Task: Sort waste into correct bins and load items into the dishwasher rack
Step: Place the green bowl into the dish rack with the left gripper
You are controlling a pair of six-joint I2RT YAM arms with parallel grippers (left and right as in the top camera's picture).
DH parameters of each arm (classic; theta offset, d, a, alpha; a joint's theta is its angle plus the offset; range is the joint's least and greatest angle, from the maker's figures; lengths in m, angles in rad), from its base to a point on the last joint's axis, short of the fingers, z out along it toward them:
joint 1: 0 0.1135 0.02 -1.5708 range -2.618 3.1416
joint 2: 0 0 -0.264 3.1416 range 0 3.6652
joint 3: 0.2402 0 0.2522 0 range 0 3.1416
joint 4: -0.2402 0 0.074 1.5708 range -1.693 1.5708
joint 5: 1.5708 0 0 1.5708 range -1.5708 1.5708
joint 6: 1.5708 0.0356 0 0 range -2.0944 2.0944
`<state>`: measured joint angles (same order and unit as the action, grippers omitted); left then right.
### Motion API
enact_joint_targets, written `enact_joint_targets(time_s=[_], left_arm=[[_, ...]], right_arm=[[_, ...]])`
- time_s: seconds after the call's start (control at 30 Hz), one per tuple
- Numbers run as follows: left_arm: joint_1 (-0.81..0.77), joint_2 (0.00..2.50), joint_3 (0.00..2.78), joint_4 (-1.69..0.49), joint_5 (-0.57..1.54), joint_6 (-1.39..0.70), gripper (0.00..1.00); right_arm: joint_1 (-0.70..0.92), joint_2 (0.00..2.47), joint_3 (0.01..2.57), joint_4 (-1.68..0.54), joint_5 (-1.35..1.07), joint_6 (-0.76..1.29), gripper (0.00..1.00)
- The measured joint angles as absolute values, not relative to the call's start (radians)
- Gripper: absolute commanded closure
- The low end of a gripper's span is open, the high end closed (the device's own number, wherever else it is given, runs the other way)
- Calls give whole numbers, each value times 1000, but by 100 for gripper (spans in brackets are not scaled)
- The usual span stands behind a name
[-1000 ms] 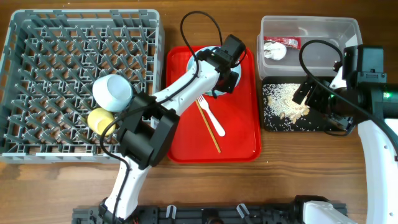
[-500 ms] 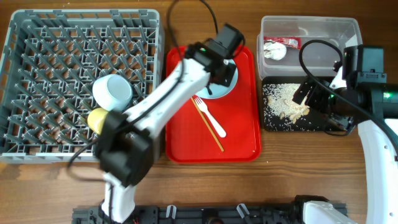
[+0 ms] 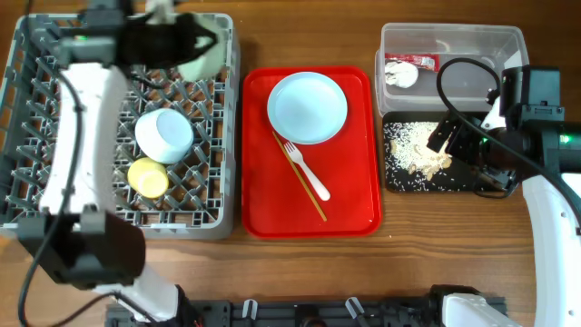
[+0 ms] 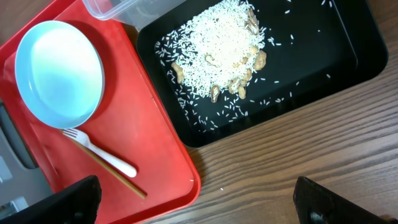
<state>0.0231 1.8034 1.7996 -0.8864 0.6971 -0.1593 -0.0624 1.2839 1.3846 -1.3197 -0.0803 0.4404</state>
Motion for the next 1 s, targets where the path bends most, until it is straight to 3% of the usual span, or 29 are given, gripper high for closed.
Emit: enact_joint_targets(time_s=[0.13,0.47,0.53,0.57,0.63,0.73,0.93,1.0], left_arm=[[165,1934,1799,-886,958,-154,96],[276,2153,1799,-875,1267,-151,96],[302,2166,1799,-875,1296,-151,81],[315,2170,1799,-877,1296,-149,63],[347,2180,1799,-885,1281,-143,44],[410,2182,1799,-932,1217,-141,33],[538,2182,1799,-1003,1159,-125,0],[567,2182,1799,-1020,1152,-113,0]], right_arm=[[-62,1284,1385,-1320,-80,440,0],[-62,1284,1385,-1316,-80,440,0],[-62,1284,1385,-1316,-80,440,0],[-62,1284,1385,-1316,-80,440,0],[-62,1284,1385,-1315,-80,440,0],[-62,1284,1385,-1315,-80,440,0],[-62,1284,1385,-1315,-80,440,0],[-62,1284,1385,-1315,-80,440,0]])
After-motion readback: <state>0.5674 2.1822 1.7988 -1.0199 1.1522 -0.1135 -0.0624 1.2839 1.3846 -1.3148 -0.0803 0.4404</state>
